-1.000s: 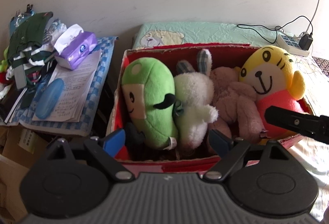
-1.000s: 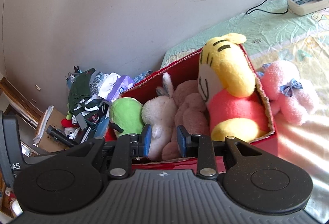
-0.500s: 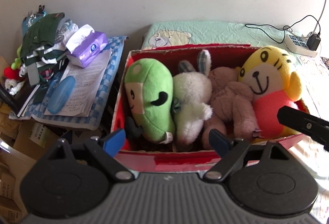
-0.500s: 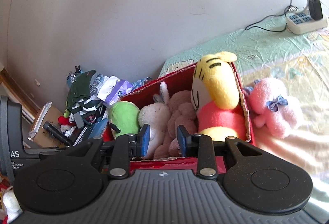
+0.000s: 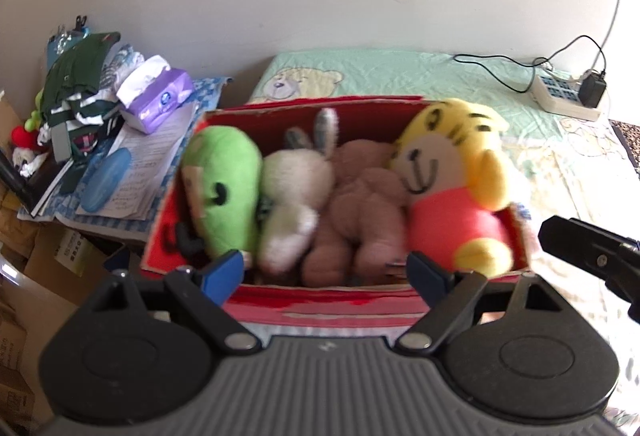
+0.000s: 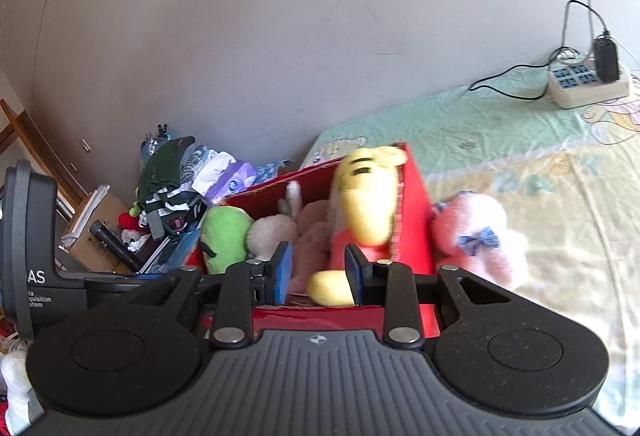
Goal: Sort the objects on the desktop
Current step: 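Pull both grippers back and up from the red box, then move both grippers to the pink bunny plush beside the box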
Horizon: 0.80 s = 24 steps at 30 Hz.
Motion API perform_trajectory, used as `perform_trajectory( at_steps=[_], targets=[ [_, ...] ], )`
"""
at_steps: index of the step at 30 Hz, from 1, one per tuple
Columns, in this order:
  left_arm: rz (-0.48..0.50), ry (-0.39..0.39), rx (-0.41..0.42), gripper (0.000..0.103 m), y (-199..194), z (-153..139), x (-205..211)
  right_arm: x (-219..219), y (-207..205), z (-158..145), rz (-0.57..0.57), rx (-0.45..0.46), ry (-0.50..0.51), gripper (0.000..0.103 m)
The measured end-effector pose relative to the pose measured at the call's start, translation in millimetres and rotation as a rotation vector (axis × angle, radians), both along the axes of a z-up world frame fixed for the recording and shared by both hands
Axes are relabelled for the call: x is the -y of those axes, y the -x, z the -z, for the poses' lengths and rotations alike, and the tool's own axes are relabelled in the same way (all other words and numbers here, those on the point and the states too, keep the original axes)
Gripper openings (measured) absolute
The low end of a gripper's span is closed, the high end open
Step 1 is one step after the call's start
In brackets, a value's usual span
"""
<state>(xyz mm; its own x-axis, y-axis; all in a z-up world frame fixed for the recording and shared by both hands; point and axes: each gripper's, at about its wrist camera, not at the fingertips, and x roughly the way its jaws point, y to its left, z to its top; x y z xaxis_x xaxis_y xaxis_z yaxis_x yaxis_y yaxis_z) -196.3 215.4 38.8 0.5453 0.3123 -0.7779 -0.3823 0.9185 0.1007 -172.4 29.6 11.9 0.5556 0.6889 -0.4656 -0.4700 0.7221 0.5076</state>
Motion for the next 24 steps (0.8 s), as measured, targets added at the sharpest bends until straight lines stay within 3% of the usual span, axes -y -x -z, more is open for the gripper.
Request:
perform_trajectory(
  at_steps=[14, 24],
  targets=[
    [0.046, 0.0, -0.031, 0.088, -26, 7, 84, 79, -17, 18, 0.026, -0.058, 0.007, 0.032],
    [0.075, 0.007, -0.058, 0.088, -36, 17, 123, 109, -26, 30, 0.022, -0.1, -0.002, 0.032]
  ],
)
